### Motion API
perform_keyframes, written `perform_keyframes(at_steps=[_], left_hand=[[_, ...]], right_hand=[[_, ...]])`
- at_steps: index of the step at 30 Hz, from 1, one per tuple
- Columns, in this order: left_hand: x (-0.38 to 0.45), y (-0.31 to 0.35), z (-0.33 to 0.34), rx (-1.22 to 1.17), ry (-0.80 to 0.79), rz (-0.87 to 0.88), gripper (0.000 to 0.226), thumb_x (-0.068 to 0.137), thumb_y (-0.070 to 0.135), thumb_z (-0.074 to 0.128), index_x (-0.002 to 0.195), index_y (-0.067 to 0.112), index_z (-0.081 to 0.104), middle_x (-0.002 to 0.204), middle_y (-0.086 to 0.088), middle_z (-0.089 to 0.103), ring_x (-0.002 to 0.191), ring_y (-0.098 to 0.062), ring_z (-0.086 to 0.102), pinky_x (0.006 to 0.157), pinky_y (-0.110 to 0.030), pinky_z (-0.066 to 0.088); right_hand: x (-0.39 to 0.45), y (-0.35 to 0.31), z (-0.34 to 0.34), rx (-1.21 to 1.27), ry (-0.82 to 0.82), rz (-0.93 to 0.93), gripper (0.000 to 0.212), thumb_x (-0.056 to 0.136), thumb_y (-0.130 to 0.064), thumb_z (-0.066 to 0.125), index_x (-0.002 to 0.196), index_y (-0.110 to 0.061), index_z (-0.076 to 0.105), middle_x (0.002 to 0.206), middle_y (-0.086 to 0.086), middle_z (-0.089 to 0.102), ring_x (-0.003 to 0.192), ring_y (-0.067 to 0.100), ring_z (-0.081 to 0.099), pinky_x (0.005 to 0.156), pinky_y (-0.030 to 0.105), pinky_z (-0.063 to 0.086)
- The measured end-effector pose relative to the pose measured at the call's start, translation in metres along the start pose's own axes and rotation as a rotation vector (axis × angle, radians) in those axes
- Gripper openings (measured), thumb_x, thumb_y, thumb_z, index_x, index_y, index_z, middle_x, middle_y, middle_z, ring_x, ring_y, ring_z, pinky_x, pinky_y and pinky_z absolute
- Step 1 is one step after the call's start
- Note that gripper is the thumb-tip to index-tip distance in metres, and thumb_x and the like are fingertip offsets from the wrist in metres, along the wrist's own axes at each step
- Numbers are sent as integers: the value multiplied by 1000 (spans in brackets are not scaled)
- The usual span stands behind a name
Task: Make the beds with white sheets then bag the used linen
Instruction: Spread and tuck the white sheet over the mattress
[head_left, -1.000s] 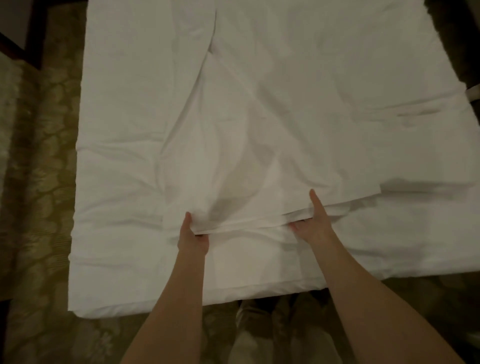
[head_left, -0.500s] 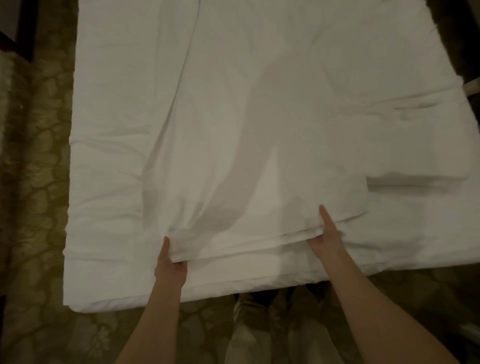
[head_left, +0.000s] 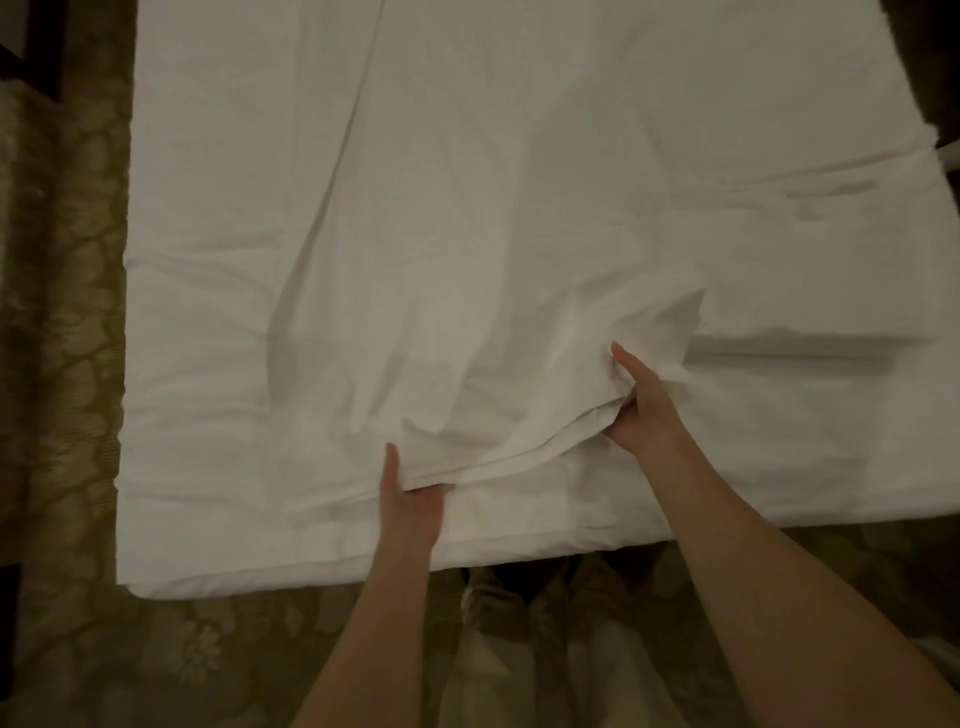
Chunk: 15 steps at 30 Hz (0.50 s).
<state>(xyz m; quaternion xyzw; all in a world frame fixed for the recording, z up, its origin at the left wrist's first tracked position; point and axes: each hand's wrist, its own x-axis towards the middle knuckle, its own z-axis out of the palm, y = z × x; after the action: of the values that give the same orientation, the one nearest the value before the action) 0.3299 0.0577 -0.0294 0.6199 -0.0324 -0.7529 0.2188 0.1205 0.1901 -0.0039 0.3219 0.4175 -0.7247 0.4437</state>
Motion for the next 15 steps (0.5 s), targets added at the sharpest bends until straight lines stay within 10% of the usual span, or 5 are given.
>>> perform_keyframes(at_steps=[4,15], left_hand=[[-7,-58,40,-9,-61,-93,45,92,34,61,132,11,58,126,-14,64,119,-29,58,109,-46,40],[-27,-106,75,96,21,16,36,85,11,72,118,1,63,114,-12,69,95,-21,68,68,-28,60]], right_hand=[[5,-2,-11,76,58,-64,15,95,-15,55,104,-8,65,86,8,74,75,22,72,65,36,60],[-8,-19,-56,181,145,-237,46,79,-13,71,124,-7,61,120,9,67,109,22,65,93,38,53]])
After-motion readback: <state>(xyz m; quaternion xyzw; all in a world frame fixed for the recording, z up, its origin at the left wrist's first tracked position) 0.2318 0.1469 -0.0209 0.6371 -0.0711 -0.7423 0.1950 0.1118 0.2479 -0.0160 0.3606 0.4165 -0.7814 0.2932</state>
